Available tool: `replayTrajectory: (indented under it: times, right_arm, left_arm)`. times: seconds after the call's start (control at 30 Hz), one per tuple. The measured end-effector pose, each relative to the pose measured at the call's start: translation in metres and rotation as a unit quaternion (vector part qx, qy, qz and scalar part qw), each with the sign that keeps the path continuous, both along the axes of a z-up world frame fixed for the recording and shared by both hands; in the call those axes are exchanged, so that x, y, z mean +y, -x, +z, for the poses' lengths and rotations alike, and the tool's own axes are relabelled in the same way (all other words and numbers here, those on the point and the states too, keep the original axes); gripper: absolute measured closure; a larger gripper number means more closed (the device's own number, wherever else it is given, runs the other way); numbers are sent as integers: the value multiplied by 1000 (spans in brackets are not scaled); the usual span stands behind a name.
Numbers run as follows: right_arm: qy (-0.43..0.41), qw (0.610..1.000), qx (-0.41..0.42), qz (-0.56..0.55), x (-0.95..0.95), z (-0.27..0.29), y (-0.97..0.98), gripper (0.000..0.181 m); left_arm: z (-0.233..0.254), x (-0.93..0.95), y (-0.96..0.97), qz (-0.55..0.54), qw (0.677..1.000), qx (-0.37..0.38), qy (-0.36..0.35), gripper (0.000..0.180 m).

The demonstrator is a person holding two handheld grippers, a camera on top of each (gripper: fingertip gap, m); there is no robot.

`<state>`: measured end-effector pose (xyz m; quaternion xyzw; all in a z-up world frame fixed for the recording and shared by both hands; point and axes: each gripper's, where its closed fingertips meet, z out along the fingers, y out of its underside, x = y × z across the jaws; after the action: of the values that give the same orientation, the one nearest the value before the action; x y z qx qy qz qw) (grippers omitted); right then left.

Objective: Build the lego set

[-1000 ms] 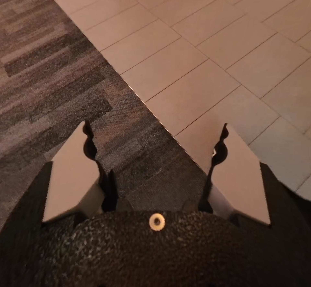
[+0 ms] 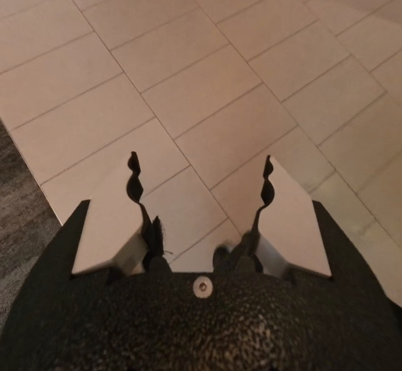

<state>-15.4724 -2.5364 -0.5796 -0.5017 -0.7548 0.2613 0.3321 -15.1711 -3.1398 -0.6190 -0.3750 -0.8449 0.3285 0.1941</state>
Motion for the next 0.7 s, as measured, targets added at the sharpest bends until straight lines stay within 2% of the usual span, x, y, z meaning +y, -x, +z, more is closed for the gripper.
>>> replayTrajectory:
  times: [0.2, 0.33, 0.4, 0.57, 0.7]
  right_arm:
    - [42, 993, 38, 100, -216, 4, 191, 92]
    - [62, 994, 9, 91, -331, -15, 281, 95]
    - [63, 994, -19, 82, -376, -18, 315, 96]
    - [59, 994, -21, 85, -469, -5, 427, 95]
    - [41, 997, -19, 69, -519, -9, 518, 97]
  left_arm:
    - [-27, -108, 76, 69, 997, -17, -7, 69]
    - [-51, -170, 120, 90, 992, -58, -70, 70]
    - [-42, -206, 147, 94, 989, -77, -80, 71]
    - [-22, -314, 259, 86, 991, -80, -67, 72]
    - [-18, -392, 390, 66, 994, -51, -64, 71]
